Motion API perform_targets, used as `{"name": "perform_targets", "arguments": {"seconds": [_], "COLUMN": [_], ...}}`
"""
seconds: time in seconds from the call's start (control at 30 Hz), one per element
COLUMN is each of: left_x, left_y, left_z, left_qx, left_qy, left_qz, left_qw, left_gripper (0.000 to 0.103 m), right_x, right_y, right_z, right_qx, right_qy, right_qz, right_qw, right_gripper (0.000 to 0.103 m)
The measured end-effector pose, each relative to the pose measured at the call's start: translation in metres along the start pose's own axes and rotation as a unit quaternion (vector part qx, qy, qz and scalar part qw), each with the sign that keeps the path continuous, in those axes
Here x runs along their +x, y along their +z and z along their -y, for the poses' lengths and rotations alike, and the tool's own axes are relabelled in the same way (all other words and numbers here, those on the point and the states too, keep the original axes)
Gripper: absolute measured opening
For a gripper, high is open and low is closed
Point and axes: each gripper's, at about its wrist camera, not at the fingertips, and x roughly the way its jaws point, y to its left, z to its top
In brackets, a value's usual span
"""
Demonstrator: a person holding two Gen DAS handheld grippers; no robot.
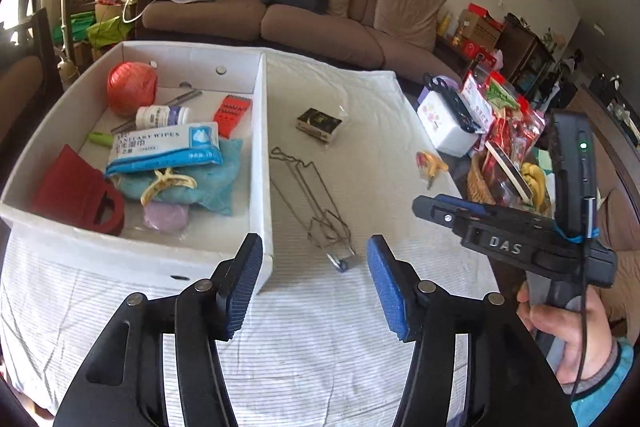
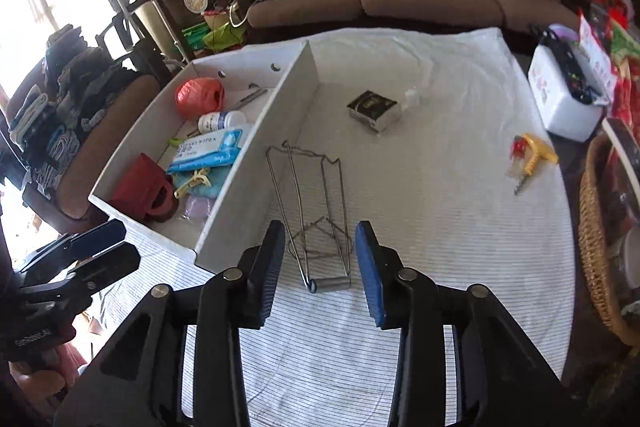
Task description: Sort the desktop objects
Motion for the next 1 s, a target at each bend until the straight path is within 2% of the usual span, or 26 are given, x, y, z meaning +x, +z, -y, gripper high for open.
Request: {"name": "perform_targets", "arguments": {"seconds": [0.07, 0.13, 0.27, 0.3, 0.37, 0.43, 0.47, 0.5, 0.53, 0.6, 0.77, 0.83, 0.93, 1.0], "left_x": [0.011, 0.026, 0.063, 0.071, 0.086, 0.1, 0.106, 0.112, 0.116, 0.124, 0.14, 0.147, 0.159, 0.165], "left_y": [-0.015, -0.029, -0.049, -0.052, -0.055, -0.057, -0.058, -0.058, -0.058, -0.057, -0.049, -0.047, -0.047, -0.047], "left_z": [0.003, 0.007, 0.021, 0.023, 0.024, 0.026, 0.028, 0.03, 0.032, 0.033, 0.026, 0.023, 0.029, 0.028], "left_qx": [-0.005, -0.008, 0.004, 0.001, -0.006, -0.009, -0.006, -0.001, 0.002, 0.001, -0.024, -0.039, -0.028, -0.04], "left_qy": [-0.01, -0.015, -0.003, -0.001, 0.015, 0.016, 0.023, 0.03, 0.033, 0.044, 0.081, 0.081, 0.104, 0.103], "left_qz": [-0.011, -0.027, -0.059, -0.062, -0.062, -0.064, -0.067, -0.067, -0.067, -0.065, -0.054, -0.052, -0.05, -0.05], "left_qw": [0.9999, 0.9995, 0.9983, 0.9981, 0.9979, 0.9977, 0.9975, 0.9973, 0.9972, 0.9969, 0.995, 0.9945, 0.993, 0.9926], "left_gripper": [0.057, 0.058, 0.059, 0.062, 0.086, 0.09, 0.096, 0.098, 0.103, 0.103, 0.103, 0.103, 0.103, 0.102], "right_x": [0.019, 0.036, 0.06, 0.065, 0.072, 0.079, 0.083, 0.087, 0.092, 0.103, 0.133, 0.146, 0.164, 0.176], "right_y": [-0.014, -0.026, -0.042, -0.044, -0.045, -0.043, -0.041, -0.038, -0.035, -0.028, 0.0, 0.011, 0.025, 0.03], "right_z": [0.013, 0.026, 0.05, 0.054, 0.063, 0.068, 0.07, 0.071, 0.072, 0.072, 0.07, 0.067, 0.061, 0.056], "right_qx": [0.003, 0.008, 0.024, 0.028, 0.035, 0.039, 0.041, 0.043, 0.044, 0.046, 0.026, 0.011, -0.009, -0.019], "right_qy": [0.002, 0.0, 0.006, 0.008, 0.019, 0.036, 0.046, 0.054, 0.057, 0.062, 0.036, 0.026, 0.013, 0.008], "right_qz": [-0.019, -0.036, -0.058, -0.061, -0.063, -0.066, -0.067, -0.069, -0.072, -0.079, -0.092, -0.1, -0.111, -0.121], "right_qw": [1.0, 0.999, 0.998, 0.998, 0.997, 0.996, 0.996, 0.995, 0.995, 0.994, 0.995, 0.995, 0.994, 0.992], "right_gripper": [0.037, 0.045, 0.045, 0.045, 0.045, 0.047, 0.05, 0.063, 0.081, 0.099, 0.098, 0.094, 0.08, 0.058]}}
